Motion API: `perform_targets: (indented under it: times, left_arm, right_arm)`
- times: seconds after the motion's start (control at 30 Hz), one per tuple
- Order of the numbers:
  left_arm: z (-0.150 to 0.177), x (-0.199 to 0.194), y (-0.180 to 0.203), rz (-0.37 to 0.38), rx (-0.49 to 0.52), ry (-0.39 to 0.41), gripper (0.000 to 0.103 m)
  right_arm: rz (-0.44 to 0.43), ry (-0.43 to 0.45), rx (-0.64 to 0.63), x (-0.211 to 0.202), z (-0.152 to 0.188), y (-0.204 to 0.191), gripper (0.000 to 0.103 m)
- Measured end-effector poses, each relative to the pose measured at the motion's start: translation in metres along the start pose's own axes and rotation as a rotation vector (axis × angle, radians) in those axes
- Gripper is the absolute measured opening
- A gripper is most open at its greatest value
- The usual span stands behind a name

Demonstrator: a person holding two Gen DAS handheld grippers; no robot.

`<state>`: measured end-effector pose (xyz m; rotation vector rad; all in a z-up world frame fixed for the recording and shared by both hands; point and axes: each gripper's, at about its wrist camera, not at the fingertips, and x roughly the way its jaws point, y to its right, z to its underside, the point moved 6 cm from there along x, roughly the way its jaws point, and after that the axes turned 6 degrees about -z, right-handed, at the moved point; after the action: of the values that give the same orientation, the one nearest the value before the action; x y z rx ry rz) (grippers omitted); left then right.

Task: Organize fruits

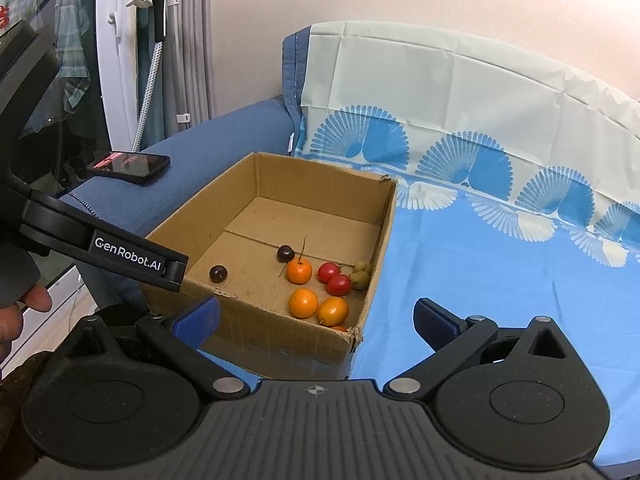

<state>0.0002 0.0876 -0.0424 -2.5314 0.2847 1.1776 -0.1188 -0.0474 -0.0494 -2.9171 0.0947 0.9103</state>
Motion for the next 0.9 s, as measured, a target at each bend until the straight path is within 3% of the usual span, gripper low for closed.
perform_targets:
  times: [0.9]
  left_arm:
    - [0.002, 0.011, -0.006, -0.041, -0.023, -0.037, 0.103]
  right_arm:
    - [-0.004, 0.010, 0.028, 0.000, 0.001, 0.000, 0.102]
